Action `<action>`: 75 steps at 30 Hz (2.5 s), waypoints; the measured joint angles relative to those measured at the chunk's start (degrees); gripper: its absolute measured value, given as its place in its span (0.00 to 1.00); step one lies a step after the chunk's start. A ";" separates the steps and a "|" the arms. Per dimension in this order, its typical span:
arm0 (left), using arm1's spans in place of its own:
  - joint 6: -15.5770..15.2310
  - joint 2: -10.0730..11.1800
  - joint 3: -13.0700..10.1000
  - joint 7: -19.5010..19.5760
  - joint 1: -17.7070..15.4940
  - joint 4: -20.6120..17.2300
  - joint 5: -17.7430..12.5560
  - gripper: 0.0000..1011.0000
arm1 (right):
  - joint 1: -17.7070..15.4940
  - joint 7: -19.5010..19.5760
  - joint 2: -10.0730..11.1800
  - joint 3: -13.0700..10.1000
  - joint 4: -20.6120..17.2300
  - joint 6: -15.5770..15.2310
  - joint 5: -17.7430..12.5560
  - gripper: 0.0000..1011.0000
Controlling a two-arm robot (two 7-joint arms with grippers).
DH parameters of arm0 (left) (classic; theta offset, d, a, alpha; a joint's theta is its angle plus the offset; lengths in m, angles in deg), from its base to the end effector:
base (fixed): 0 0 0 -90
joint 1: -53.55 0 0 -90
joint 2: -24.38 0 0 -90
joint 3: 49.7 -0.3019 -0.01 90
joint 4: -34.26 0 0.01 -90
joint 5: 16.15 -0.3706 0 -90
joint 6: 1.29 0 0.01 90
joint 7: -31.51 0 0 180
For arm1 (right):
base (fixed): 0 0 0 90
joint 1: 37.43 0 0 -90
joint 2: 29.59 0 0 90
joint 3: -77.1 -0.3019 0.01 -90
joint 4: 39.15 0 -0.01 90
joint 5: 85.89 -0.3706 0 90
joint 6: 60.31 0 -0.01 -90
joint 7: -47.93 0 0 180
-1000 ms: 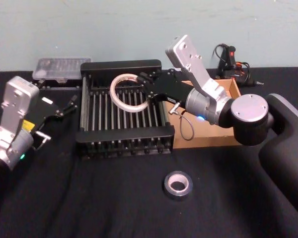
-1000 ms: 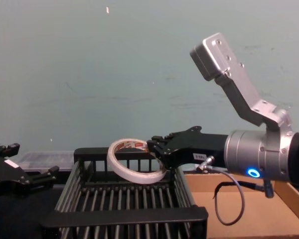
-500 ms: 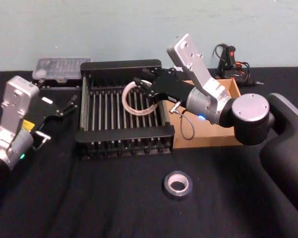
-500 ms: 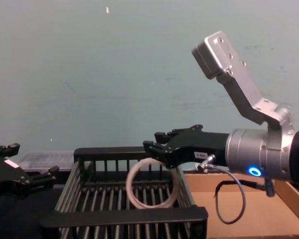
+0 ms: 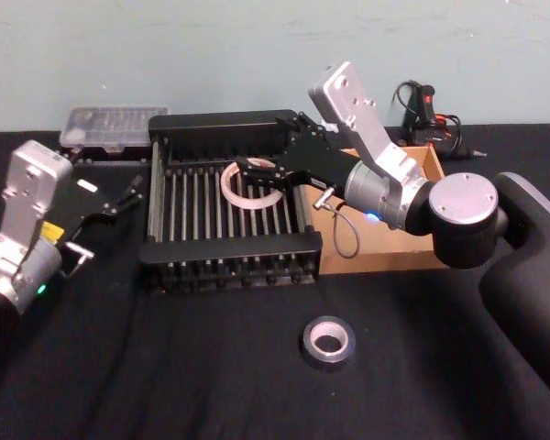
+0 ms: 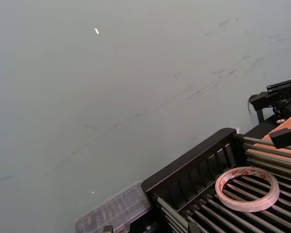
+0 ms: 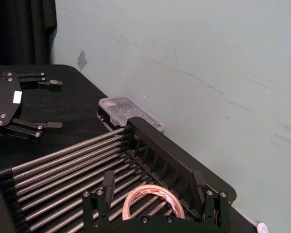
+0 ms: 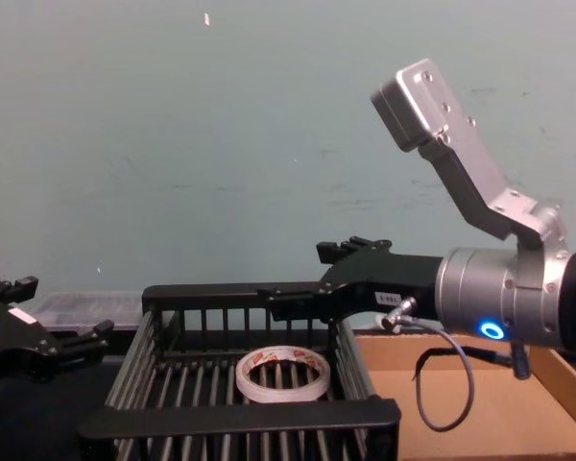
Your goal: Pick up the white tape and place it into the black box , Pick up the silver tape and place it into the brown box.
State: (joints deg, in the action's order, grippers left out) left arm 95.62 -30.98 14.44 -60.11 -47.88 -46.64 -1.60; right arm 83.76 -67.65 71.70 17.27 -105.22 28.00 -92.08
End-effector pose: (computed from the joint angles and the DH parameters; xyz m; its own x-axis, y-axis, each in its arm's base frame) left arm 0.4184 0.0731 -0.3237 0.2923 0.8803 0.3736 -0.9553 0.2873 0.0702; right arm 0.5161 0.0832 -0.2621 0.7230 -0.6406 0.2587 0.6864 0.7085 -0.1638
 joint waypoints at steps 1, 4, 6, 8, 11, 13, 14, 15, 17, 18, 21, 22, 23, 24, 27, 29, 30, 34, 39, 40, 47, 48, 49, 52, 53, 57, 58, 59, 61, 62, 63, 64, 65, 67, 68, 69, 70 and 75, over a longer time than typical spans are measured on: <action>0.00 0.00 0.00 0.00 0.00 0.00 0.00 0.99 | 0.00 0.00 0.00 0.00 0.00 0.00 0.00 0.99; 0.00 0.00 0.00 0.00 0.01 0.00 0.00 0.99 | 0.00 0.00 0.00 0.00 0.00 0.00 0.00 0.99; 0.00 0.00 0.00 0.00 0.00 0.00 0.00 0.99 | -0.24 -0.16 0.22 -0.19 -0.52 0.04 -0.23 0.99; 0.00 0.00 0.00 0.00 0.00 0.00 0.00 0.99 | -0.60 -0.25 0.58 -0.49 -1.16 0.04 -0.49 0.99; 0.00 0.00 0.00 0.00 0.00 0.00 0.00 0.99 | -1.53 -0.34 1.49 -1.19 -2.89 -0.16 -0.99 0.99; 0.00 0.00 0.00 0.00 0.00 0.00 0.00 0.99 | -2.07 -0.35 2.02 -1.54 -3.93 -0.33 -1.24 0.99; 0.00 0.00 0.00 0.00 0.00 0.00 0.00 0.99 | -2.77 -0.34 2.64 -1.95 -5.22 -0.57 -1.57 0.99; 0.00 0.00 0.00 0.00 0.00 0.00 0.00 0.99 | -3.11 -0.34 3.00 -2.18 -5.95 -0.71 -1.76 0.99; 0.00 0.00 0.00 0.00 0.00 0.00 0.00 0.99 | -4.49 -0.34 4.20 -3.01 -8.45 -1.20 -2.46 0.99; 0.00 0.00 0.00 0.00 0.00 0.00 0.00 0.99 | -4.99 -0.34 4.63 -3.31 -9.29 -1.35 -2.71 0.99; 0.00 0.00 0.00 0.00 0.00 0.00 0.00 0.99 | -7.53 -0.29 6.68 -4.71 -13.25 -1.96 -3.94 0.99; 0.00 0.00 0.00 0.00 0.00 0.00 0.00 0.99 | -8.05 -0.25 7.07 -5.02 -14.12 -2.06 -4.20 0.99; 0.00 0.00 0.00 0.00 0.00 0.00 0.00 0.99 | -8.80 -0.21 7.64 -5.44 -15.25 -2.21 -4.53 0.99; 0.00 0.00 0.00 0.00 0.00 0.00 0.00 0.99 | -10.39 -0.09 8.85 -6.28 -17.38 -2.47 -5.20 0.99; 0.00 0.00 0.00 0.00 0.00 0.00 0.00 0.99 | -13.76 0.38 11.24 -8.08 -21.50 -3.03 -6.56 0.99; 0.00 0.00 0.00 -0.01 0.00 0.00 0.00 0.99 | -15.43 0.66 12.45 -8.96 -23.44 -3.33 -7.16 0.99; 0.00 0.00 0.00 -0.01 0.00 0.00 0.00 0.99 | -17.25 0.88 13.61 -9.88 -25.22 -3.75 -7.78 0.99; 0.00 0.00 0.00 0.00 0.00 0.00 0.00 0.99 | -21.33 1.25 16.13 -11.66 -28.86 -5.10 -9.27 0.99; 0.00 0.00 0.00 0.00 0.00 0.00 0.00 0.99 | -26.66 1.25 19.15 -13.11 -32.67 -7.89 -11.42 0.99; 0.00 0.00 0.00 -0.01 0.00 0.00 0.00 0.99 | -27.32 1.23 19.51 -13.20 -33.12 -8.24 -11.71 0.99; 0.00 0.00 0.00 0.00 0.00 0.00 0.00 0.99 | -31.53 0.69 21.89 -12.52 -35.81 -11.96 -13.62 0.99; 0.00 0.00 0.00 0.00 0.00 0.00 0.00 0.99 | -31.72 0.69 22.04 -12.33 -35.93 -12.38 -13.67 0.99; 0.00 0.00 0.00 0.00 0.00 0.00 0.00 0.99 | -32.07 0.68 22.43 -11.69 -36.23 -13.50 -13.75 0.99; 0.00 0.00 0.00 0.00 0.00 0.00 0.00 0.99 | -32.24 0.70 22.94 -10.59 -36.46 -15.65 -13.80 0.99; 0.00 0.00 0.00 0.00 0.00 0.00 0.00 0.99 | -32.21 0.72 23.06 -10.29 -36.49 -16.24 -13.79 0.99; 0.00 0.00 0.00 -0.01 0.00 0.00 0.00 0.99 | -31.58 0.73 23.39 -8.74 -36.47 -18.76 -13.55 0.99; 0.00 0.00 0.00 0.00 0.00 0.00 0.00 0.99 | -31.22 0.71 23.44 -8.23 -36.32 -19.41 -13.43 0.99; 0.00 0.00 0.00 0.00 0.00 0.00 0.00 0.99 | -31.02 0.69 23.46 -7.99 -36.20 -19.73 -13.35 0.99; 0.00 0.00 0.00 0.00 0.00 0.00 0.00 0.99 | -30.36 0.57 23.45 -7.17 -35.80 -20.47 -13.10 0.99; 0.00 0.00 0.00 0.00 0.00 0.00 0.00 0.99 | -30.13 0.50 23.41 -6.91 -35.64 -20.69 -13.02 0.99; 0.00 0.00 0.00 0.00 0.00 0.00 0.00 0.99 | -29.91 0.42 23.38 -6.67 -35.48 -20.85 -12.94 0.99; 0.00 0.00 0.00 0.00 0.00 0.00 0.00 0.99 | -29.67 0.36 23.33 -6.41 -35.30 -21.02 -12.84 0.99; 0.00 0.00 0.00 0.00 0.00 0.00 0.00 0.99 | -29.30 0.27 23.22 -6.03 -35.02 -21.29 -12.70 0.99; 0.00 0.00 0.00 -0.01 0.00 0.00 0.00 0.99 | -28.90 0.19 23.11 -5.61 -34.71 -21.50 -12.57 0.99; 0.00 0.00 0.00 0.00 0.00 0.00 0.00 0.99 | -28.51 0.07 22.99 -5.17 -34.43 -21.69 -12.39 0.99; 0.00 0.00 0.00 0.00 0.00 0.00 0.00 0.99 | -28.32 0.02 22.93 -4.96 -34.25 -21.77 -12.29 0.99; 0.00 0.00 0.00 0.00 0.00 0.00 0.00 0.99 | -28.15 -0.01 22.87 -4.78 -34.10 -21.84 -12.18 0.99; 0.00 0.00 0.00 0.00 0.00 0.00 0.00 0.99 | -26.98 -0.06 22.16 -3.59 -32.80 -22.42 -11.47 0.99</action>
State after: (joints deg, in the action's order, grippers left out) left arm 95.62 -30.98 14.44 -60.11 -47.88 -46.64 -1.60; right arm 56.77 -67.71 93.86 13.67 -138.03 5.59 -103.54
